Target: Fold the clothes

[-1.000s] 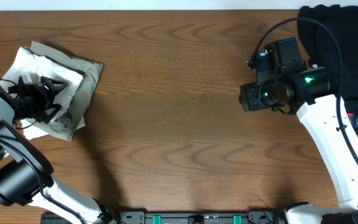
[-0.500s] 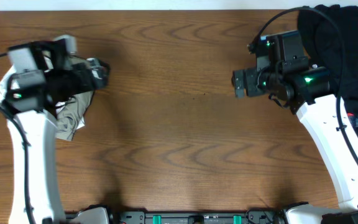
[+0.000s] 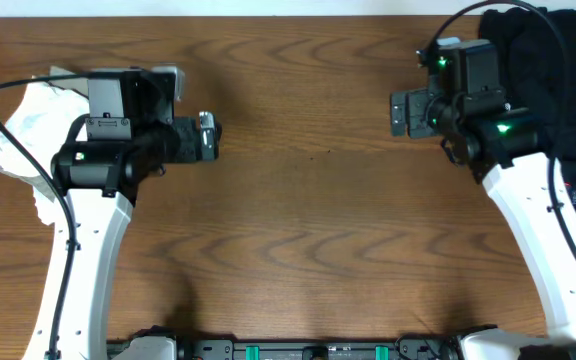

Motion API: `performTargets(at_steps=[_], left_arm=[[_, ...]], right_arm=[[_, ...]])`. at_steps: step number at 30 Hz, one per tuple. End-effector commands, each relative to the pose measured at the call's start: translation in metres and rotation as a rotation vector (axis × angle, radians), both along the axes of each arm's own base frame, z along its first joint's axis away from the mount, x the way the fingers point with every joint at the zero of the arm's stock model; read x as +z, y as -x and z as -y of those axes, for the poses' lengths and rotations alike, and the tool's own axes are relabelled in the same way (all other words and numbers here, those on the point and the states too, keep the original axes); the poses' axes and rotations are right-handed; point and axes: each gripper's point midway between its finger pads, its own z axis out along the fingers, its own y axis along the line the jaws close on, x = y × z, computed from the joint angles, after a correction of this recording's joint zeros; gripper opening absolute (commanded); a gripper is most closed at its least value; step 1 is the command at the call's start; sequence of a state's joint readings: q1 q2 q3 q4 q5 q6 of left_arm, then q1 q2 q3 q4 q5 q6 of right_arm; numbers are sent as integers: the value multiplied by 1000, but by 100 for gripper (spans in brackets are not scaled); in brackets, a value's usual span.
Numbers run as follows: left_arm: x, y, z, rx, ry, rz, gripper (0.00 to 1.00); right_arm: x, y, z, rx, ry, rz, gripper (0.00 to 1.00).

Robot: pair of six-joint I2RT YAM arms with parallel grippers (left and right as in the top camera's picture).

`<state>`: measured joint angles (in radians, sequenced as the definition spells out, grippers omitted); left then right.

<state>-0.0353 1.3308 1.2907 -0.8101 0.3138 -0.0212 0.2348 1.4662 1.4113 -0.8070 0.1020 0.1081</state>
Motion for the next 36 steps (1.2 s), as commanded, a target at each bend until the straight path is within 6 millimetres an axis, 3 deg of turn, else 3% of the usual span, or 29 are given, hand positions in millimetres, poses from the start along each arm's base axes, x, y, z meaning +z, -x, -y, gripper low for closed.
performTargets(at_steps=[1,7,12,16,21,29,32,36], left_arm=[[16,16,-4,-13,-28,32,98],[47,59,-5,-49,-56,176,98],[44,105,-7,-45,-54,272,98],[27,129,-7,-44,-54,301,98],[17,139,-8,-44,-54,290,98],[14,140,-8,-45,-54,278,98],[14,140,-8,-45,-54,278,98],[14,140,-8,-45,-54,278,98]], right_arm=[[35,21,18,-84,-71,68,99],[70,78,20,-52,-93,152,99],[64,128,14,13,-127,257,99],[36,162,19,26,-151,310,99],[-8,183,23,41,-155,279,99],[-87,220,35,32,-68,-1,99],[-106,235,40,29,-41,-90,99],[-109,235,40,29,-39,-96,99]])
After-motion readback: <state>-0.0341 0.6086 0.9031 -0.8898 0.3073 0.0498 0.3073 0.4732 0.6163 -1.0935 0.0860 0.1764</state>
